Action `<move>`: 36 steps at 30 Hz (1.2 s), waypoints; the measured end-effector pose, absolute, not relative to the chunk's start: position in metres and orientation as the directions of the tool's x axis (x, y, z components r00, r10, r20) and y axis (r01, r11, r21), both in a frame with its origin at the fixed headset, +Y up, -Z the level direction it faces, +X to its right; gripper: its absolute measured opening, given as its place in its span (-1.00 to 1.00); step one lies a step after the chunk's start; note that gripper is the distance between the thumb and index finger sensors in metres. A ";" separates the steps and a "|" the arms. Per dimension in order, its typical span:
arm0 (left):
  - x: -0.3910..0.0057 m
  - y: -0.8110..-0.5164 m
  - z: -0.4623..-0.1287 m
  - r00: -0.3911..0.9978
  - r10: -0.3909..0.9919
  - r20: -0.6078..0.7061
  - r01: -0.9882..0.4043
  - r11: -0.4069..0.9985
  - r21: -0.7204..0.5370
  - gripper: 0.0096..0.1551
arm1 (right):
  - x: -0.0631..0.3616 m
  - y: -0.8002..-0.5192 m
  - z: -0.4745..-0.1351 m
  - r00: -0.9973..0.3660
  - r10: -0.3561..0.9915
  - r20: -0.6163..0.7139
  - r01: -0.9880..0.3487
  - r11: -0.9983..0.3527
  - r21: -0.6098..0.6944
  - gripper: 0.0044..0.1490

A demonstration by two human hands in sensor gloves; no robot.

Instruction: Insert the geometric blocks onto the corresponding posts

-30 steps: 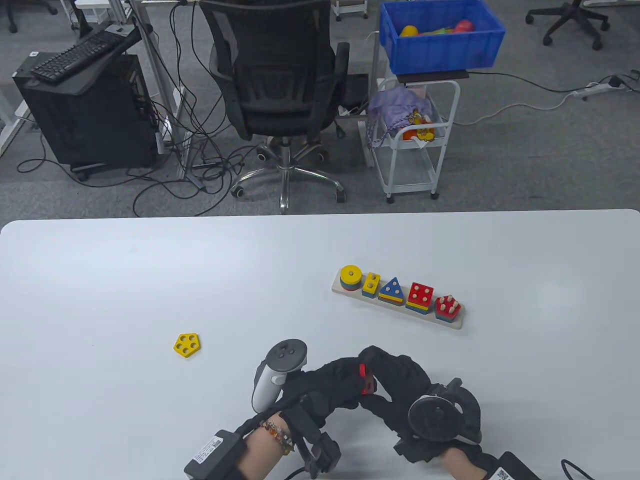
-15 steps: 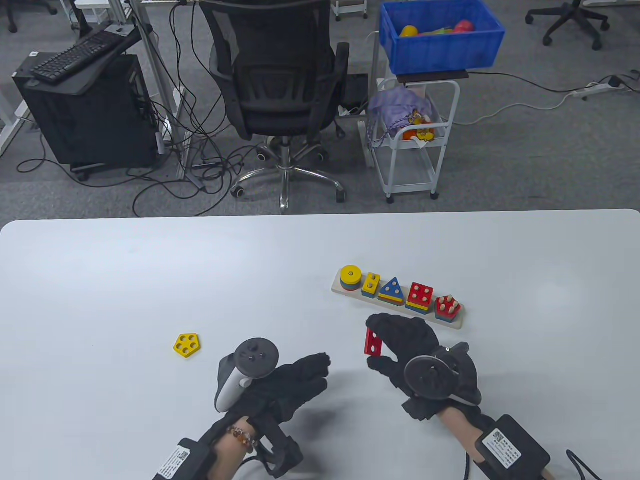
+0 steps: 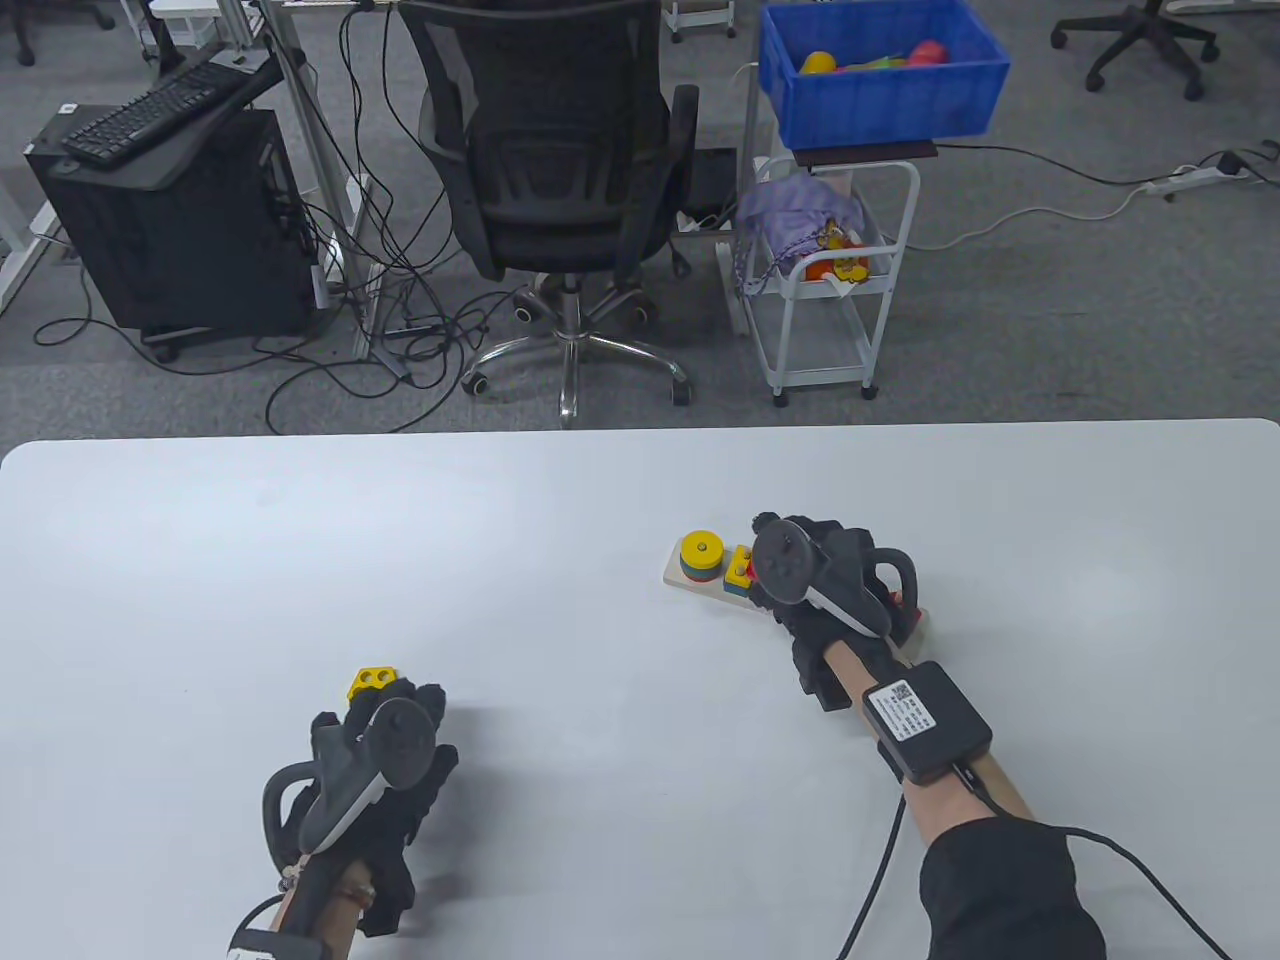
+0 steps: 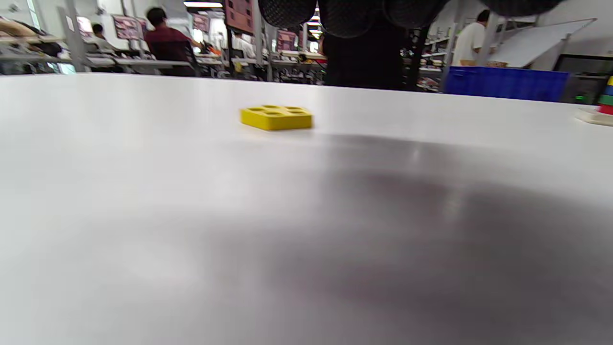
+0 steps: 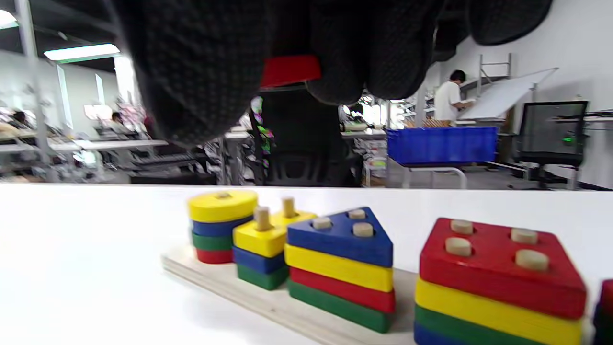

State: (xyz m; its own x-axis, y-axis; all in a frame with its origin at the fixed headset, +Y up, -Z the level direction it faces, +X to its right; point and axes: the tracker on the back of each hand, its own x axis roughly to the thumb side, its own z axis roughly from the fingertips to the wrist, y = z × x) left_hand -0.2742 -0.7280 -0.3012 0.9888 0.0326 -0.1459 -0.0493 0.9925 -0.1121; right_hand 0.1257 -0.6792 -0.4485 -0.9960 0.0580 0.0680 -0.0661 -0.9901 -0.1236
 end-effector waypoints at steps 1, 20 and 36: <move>-0.281 -0.726 -0.301 0.985 0.036 -0.169 -0.053 0.994 -0.098 -0.22 | 0.123 -0.682 -0.457 -0.999 0.032 0.027 -0.035 -0.996 -0.082 -0.08; -0.289 -0.729 -0.302 0.976 0.020 -0.216 -0.049 0.990 -0.132 -0.21 | 0.103 -0.724 -0.490 -0.999 -0.022 -0.028 0.022 -1.000 0.021 -0.07; -0.309 -0.721 -0.311 0.926 0.160 -0.342 -0.205 0.973 -0.101 -0.07 | 0.158 -0.699 -0.365 -0.966 0.095 0.242 -0.101 -0.995 -0.013 -0.03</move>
State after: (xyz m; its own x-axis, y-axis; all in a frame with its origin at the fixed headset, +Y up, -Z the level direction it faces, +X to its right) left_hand -0.3091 -0.7208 -0.3113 0.9258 0.1598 -0.3425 -0.2054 0.9734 -0.1011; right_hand 0.1583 -0.6989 -0.3646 -0.9656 0.0947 0.2420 -0.1008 -0.9948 -0.0132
